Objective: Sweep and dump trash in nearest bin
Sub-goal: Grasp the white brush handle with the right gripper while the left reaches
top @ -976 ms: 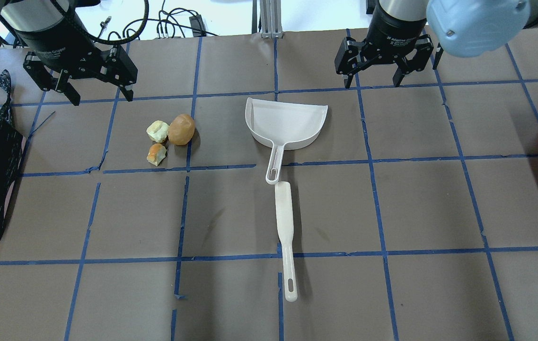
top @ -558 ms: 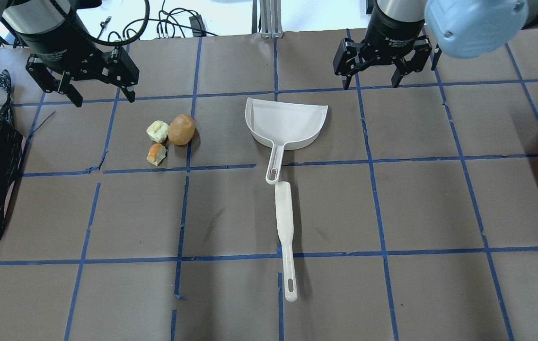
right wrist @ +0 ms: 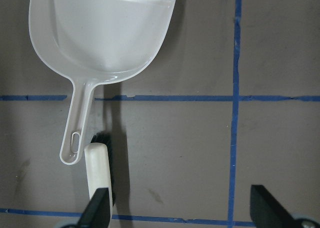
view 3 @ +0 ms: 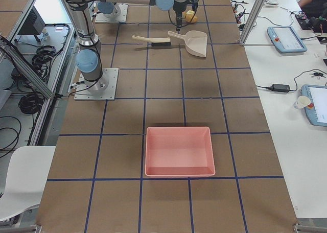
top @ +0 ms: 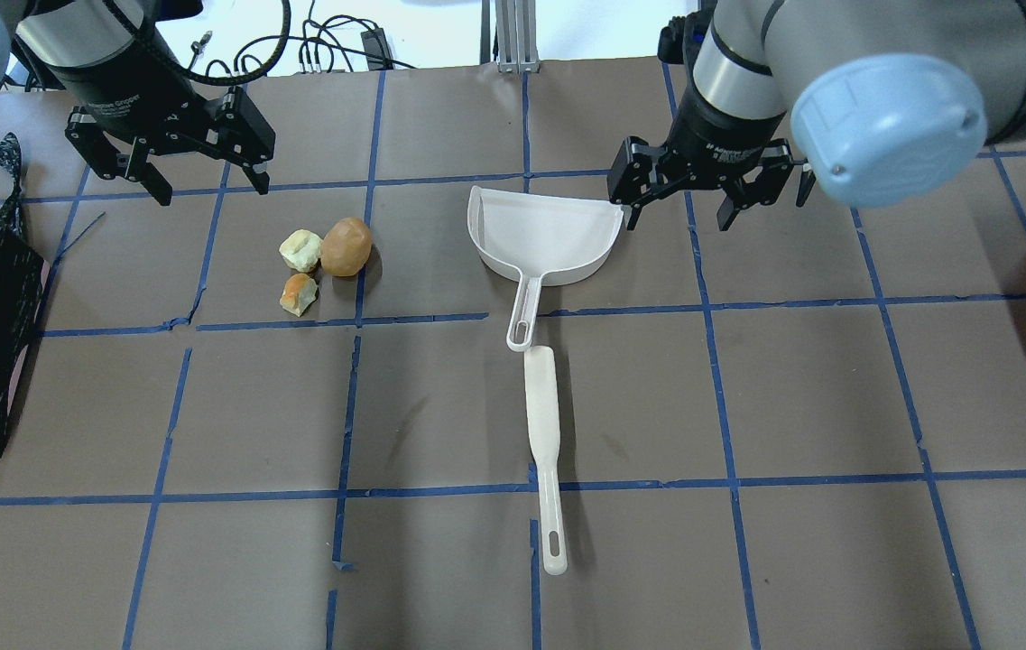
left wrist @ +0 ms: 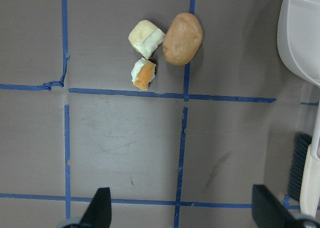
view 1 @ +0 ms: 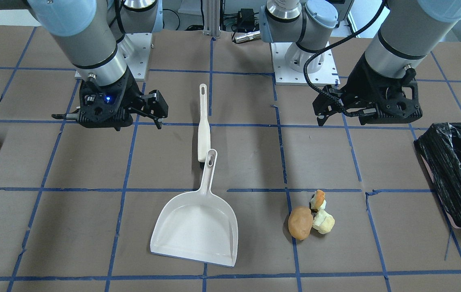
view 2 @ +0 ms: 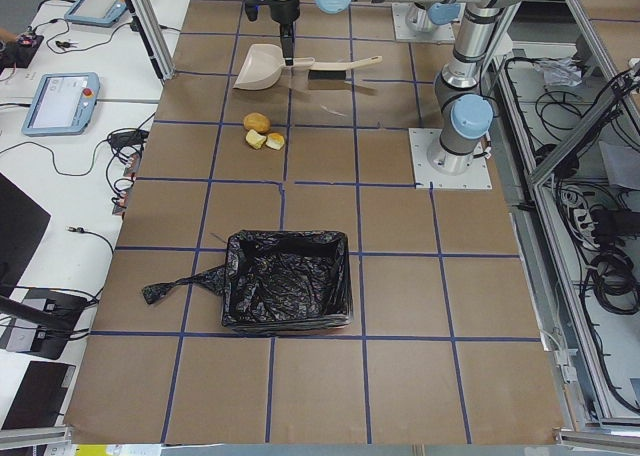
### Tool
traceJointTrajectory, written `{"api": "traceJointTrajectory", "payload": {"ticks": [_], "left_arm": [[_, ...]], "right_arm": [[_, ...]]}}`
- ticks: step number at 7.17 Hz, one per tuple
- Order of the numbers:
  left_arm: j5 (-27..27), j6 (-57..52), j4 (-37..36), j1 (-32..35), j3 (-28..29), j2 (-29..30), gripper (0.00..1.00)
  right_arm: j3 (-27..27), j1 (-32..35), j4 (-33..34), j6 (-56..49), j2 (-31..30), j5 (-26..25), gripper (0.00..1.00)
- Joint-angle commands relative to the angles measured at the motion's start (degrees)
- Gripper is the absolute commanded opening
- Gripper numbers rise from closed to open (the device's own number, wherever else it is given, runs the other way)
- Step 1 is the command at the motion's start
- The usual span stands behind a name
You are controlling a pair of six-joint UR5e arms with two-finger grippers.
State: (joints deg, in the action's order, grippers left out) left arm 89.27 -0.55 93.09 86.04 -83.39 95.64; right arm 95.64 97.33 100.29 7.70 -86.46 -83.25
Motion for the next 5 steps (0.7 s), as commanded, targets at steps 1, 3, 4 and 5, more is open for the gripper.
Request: {"api": "traceJointTrajectory", "payload": {"ticks": [1, 3, 4, 5], "left_arm": [[0.5, 0.0, 0.0, 0.2, 0.0, -0.7, 1.0], [0.5, -0.4, 0.2, 0.5, -1.0, -0.7, 1.0], [0.3, -1.0, 0.2, 1.1, -3.0, -1.9, 1.0], [-0.1, -0.9, 0.0, 2.3, -5.2, -2.5, 1.0]], "right_arm": [[11.3, 2.9, 6.4, 4.4, -6.9, 0.7, 1.0], [21.7, 10.2, 19.2, 14.7, -8.2, -0.2, 1.0], [24.5, 14.6, 21.9, 15.4, -7.6, -0.9, 1.0], [27.7, 16.3, 25.2, 15.6, -8.1, -2.2, 1.0]]}}
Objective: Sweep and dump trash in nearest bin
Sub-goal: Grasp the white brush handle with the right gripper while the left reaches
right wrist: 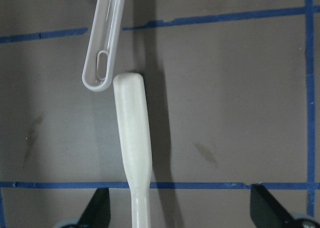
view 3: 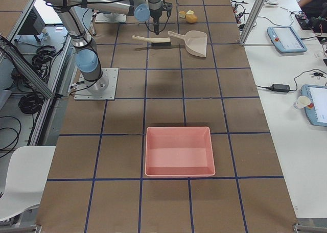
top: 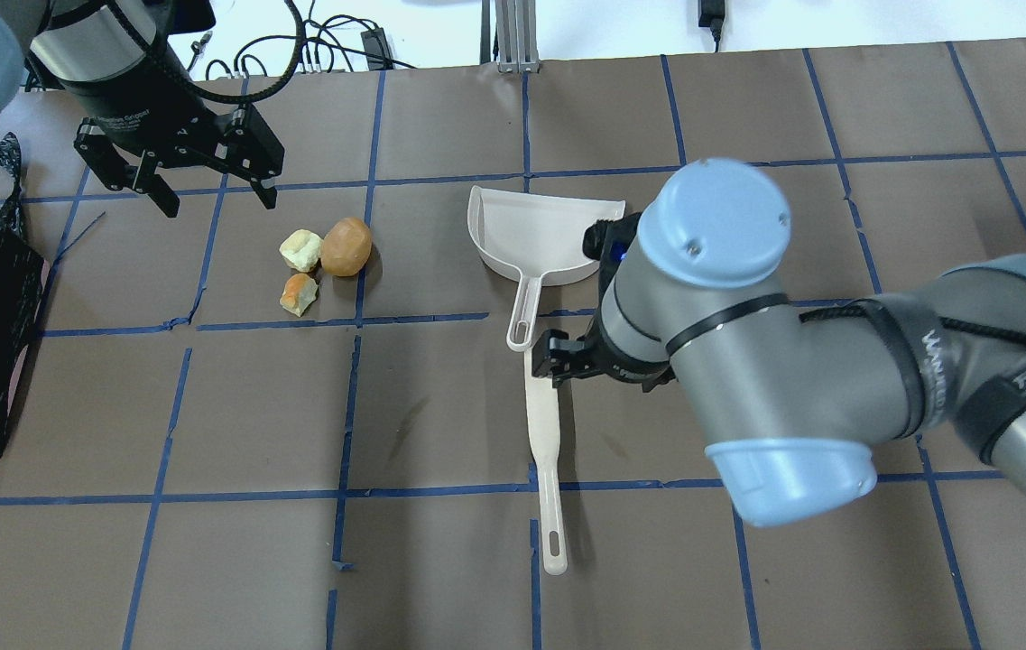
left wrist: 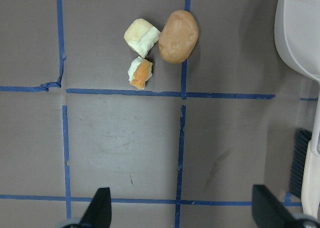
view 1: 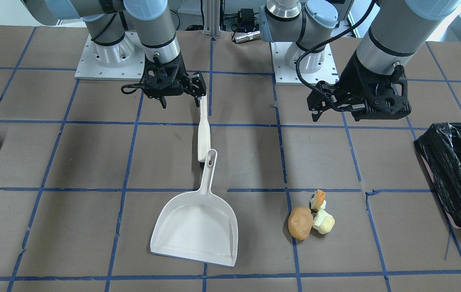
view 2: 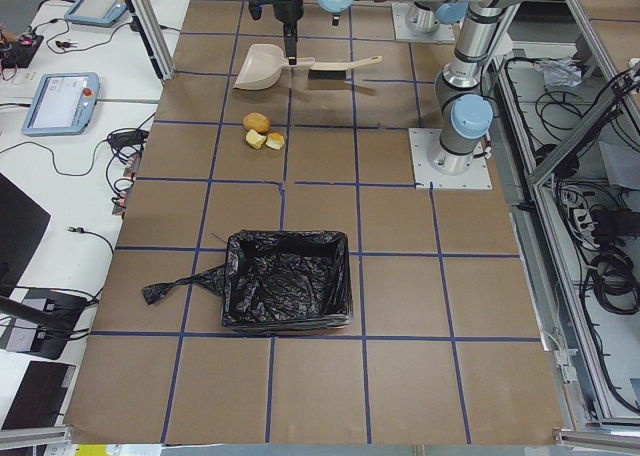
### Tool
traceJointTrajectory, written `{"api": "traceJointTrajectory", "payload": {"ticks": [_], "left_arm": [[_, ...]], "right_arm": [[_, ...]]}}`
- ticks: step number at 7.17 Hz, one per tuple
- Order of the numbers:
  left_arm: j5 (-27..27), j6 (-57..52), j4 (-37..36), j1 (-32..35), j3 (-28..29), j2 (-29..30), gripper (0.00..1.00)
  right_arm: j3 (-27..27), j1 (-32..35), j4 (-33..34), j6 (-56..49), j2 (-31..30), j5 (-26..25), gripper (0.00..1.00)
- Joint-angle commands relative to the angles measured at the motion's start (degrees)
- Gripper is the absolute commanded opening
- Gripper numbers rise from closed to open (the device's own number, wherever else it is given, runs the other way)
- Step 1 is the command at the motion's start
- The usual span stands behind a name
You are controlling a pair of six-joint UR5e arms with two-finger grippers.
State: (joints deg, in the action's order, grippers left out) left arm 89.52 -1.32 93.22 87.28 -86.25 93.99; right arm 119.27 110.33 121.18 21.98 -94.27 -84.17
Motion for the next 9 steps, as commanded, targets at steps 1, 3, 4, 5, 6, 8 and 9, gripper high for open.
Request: {"api": "traceJointTrajectory", "payload": {"ticks": [1, 3, 4, 5, 6, 8, 9], "left_arm": [[0.0, -0.3, -1.4, 3.8, -3.8, -0.8, 1.0], [-0.4, -3.0, -8.2, 5.6, -8.0, -1.4, 1.0], [-0.6, -3.1, -11.5, 6.0, -9.7, -0.6, 1.0], [-3.3, -3.1, -12.5, 6.8, -10.8, -0.1, 1.0], [-5.4, -3.2, -12.9, 8.2, -11.2, -0.3, 1.0], [-5.5, -1.8, -22.8, 11.8, -12.4, 4.1, 1.0], [-5.2, 2.1, -28.5, 15.0, -12.5, 7.1, 1.0]], "right_arm": [[8.1, 3.8, 9.4, 3.1, -0.8, -1.0, 1.0], [13.7, 7.2, 18.1, 5.3, -0.8, -1.3, 1.0], [13.9, 8.7, 18.4, 8.7, -0.7, -1.2, 1.0], [13.9, 11.3, 19.3, 9.9, -0.5, -3.3, 0.99], [13.9, 13.1, 19.8, 10.3, 0.1, -5.1, 0.99], [16.9, 13.2, 21.1, 10.2, 0.2, -5.0, 0.99], [17.3, 13.2, 22.9, 10.2, 0.8, -5.0, 0.99]]}}
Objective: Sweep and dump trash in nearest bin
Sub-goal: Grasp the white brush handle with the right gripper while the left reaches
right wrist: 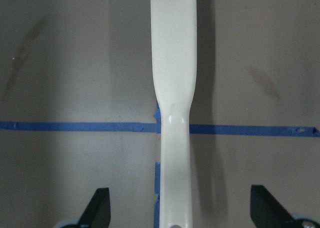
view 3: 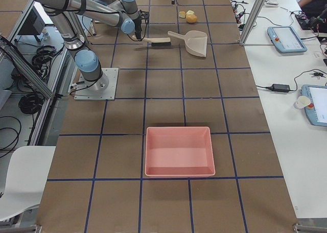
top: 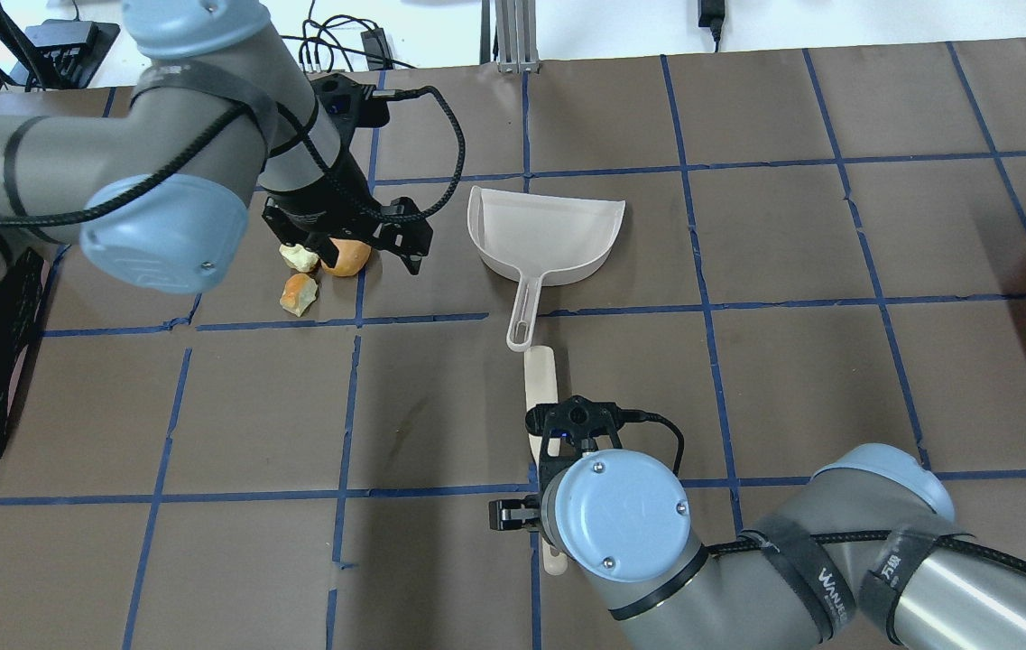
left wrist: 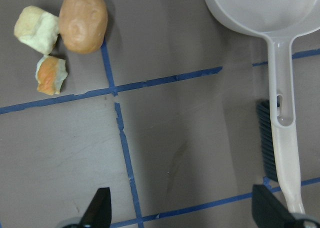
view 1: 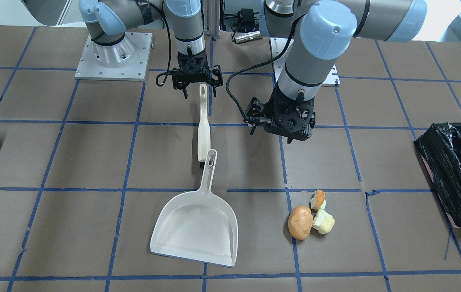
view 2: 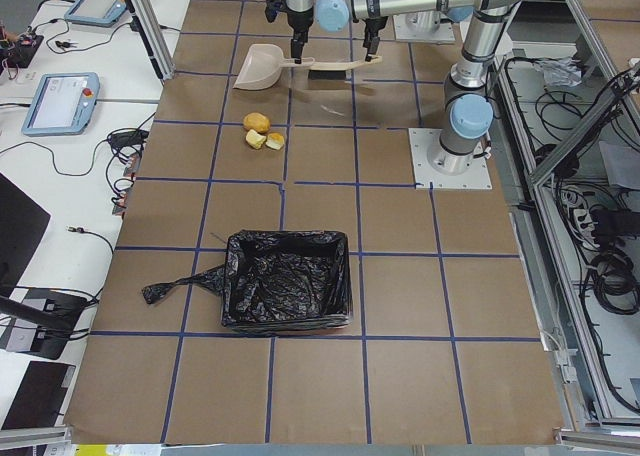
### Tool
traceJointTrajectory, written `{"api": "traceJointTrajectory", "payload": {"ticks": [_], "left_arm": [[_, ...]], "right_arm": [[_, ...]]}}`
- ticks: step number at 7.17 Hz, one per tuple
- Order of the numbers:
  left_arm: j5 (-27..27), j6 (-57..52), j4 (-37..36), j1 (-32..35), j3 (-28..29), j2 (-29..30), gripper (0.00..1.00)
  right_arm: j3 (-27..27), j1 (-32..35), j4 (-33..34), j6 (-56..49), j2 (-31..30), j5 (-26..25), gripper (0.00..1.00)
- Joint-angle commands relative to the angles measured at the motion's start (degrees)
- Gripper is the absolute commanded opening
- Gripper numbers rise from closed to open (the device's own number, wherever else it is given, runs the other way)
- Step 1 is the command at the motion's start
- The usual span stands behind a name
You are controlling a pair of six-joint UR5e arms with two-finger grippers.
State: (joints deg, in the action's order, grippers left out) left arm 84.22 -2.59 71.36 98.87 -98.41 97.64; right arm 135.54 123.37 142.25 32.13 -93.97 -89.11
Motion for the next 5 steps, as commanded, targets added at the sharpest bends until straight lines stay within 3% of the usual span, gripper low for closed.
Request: {"api": "traceJointTrajectory", "payload": {"ticks": [1, 3, 5], "left_arm": [[0.0, 5.1, -8.4, 4.9, -0.3, 5.1, 1.0], [0.1, 10.9, -12.7, 8.2, -0.2, 8.5, 1.0], [2.7, 16.6, -16.7, 12.4, -0.4, 12.7, 0.99]], "right_arm": [[1.0, 0.2, 2.8, 0.1, 2.2, 0.2, 0.99], [0.4, 0.3, 7.6, 1.3, 7.0, 0.3, 0.99], [-0.4, 0.4, 7.7, 1.9, 7.7, 0.1, 0.92]]}}
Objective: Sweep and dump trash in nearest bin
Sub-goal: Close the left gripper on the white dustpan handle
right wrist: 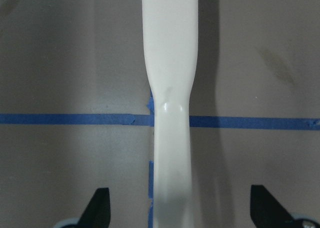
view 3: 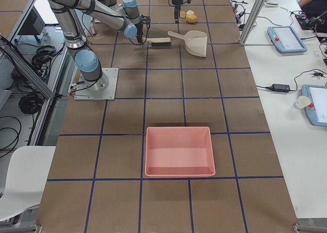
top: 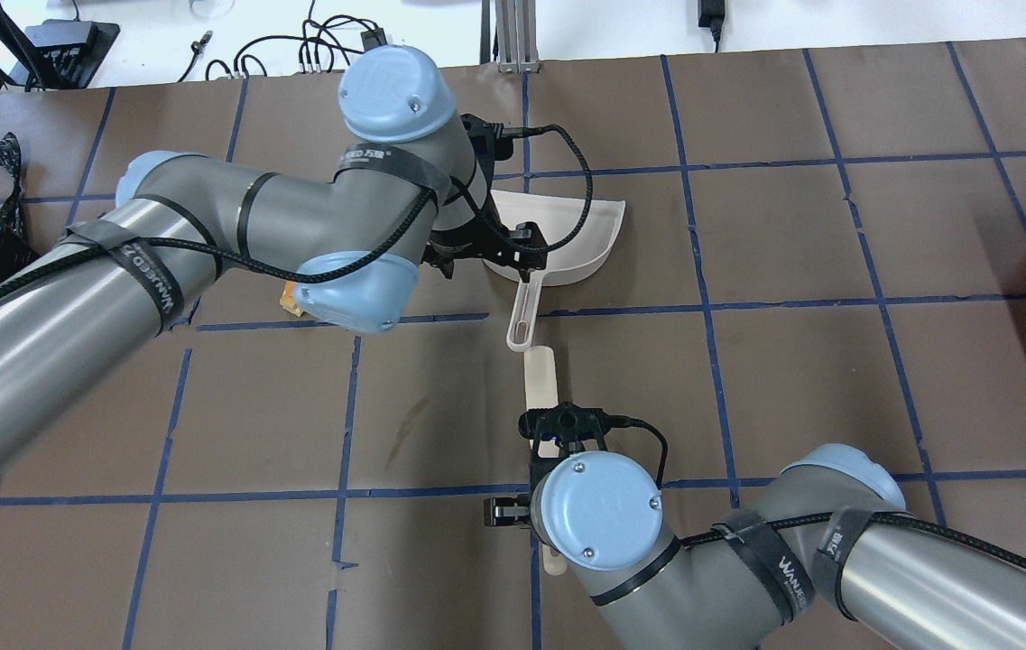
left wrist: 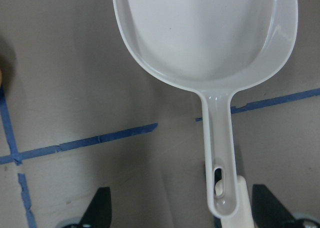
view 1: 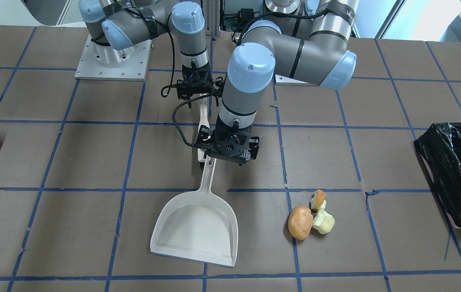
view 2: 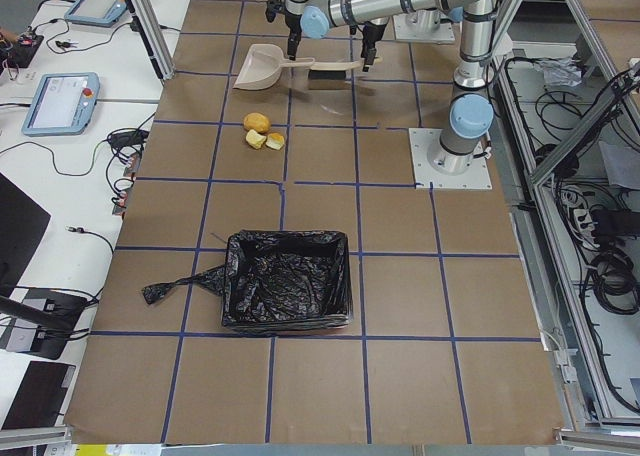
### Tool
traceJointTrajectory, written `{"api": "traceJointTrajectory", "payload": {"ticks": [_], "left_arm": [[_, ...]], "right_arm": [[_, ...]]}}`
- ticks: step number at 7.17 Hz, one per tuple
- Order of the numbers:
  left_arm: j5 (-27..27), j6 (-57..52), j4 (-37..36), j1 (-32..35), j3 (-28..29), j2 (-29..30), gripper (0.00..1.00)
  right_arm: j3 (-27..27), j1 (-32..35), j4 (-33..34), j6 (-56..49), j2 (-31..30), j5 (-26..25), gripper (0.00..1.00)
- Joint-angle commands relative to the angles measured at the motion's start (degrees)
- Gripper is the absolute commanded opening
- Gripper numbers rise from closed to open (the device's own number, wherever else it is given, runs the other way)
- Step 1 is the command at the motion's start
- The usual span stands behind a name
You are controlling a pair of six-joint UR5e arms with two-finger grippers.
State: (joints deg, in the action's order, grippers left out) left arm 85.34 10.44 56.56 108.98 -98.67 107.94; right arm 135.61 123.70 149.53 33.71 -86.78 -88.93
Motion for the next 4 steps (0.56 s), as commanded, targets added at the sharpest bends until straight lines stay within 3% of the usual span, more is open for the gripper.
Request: {"api": "traceJointTrajectory", "payload": {"ticks": [1, 2, 4], "left_arm": [[2.2, 6.9, -2.5, 3.9, -0.4, 3.0, 0.98], [3.7, 8.0, -2.7, 4.8, -0.5, 3.0, 0.98], [3.7, 8.8, -6.2, 5.1, -3.2, 3.2, 0.98]], "right_arm": [[-0.6, 0.1, 0.4, 0.2, 0.2, -0.4, 0.89], [-0.6, 0.1, 0.4, 0.1, 0.1, -0.4, 0.88], [-0.5, 0.1, 0.3, 0.0, 0.1, -0.8, 0.67]]}}
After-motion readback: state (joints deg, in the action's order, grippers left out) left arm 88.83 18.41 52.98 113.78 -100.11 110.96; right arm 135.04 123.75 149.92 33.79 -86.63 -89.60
